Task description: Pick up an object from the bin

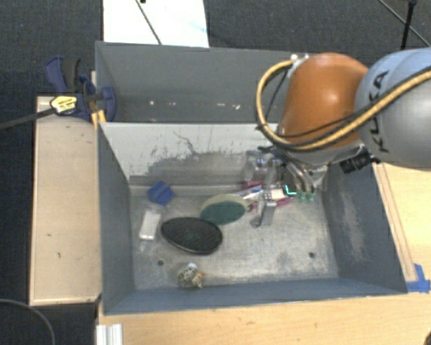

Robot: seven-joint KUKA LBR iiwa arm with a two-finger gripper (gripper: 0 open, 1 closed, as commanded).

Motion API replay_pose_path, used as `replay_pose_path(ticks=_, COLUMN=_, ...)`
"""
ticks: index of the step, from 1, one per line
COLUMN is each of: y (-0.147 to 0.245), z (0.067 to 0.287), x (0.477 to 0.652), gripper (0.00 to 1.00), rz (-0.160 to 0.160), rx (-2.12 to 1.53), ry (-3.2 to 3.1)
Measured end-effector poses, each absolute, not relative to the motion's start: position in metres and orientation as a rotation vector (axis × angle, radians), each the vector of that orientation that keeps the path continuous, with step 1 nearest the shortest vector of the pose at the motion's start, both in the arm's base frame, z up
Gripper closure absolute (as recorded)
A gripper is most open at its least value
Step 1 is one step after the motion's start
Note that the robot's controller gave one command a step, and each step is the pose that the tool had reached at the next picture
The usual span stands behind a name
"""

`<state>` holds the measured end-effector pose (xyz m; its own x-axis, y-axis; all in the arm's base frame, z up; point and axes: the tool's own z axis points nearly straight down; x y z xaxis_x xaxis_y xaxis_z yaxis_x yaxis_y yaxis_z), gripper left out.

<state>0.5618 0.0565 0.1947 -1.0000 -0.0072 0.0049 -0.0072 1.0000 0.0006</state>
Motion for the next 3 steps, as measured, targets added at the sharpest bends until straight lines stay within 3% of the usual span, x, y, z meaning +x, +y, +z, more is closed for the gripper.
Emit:
replay_pose_path(ticks=1, y=0.094, z=0.066, x=0.588, gripper=0.00, rz=-0.001, rx=-0.105, ry=-3.135)
replay_pose_path(ticks=2, y=0.093, z=0.070, x=0.589, gripper=1.00, rz=-0.002, rx=-0.111, ry=-3.141)
replay_pose_path(ticks=3, y=0.082, z=0.212, x=0.583, gripper=1.00, rz=-0.004, rx=-0.148, ry=-3.148)
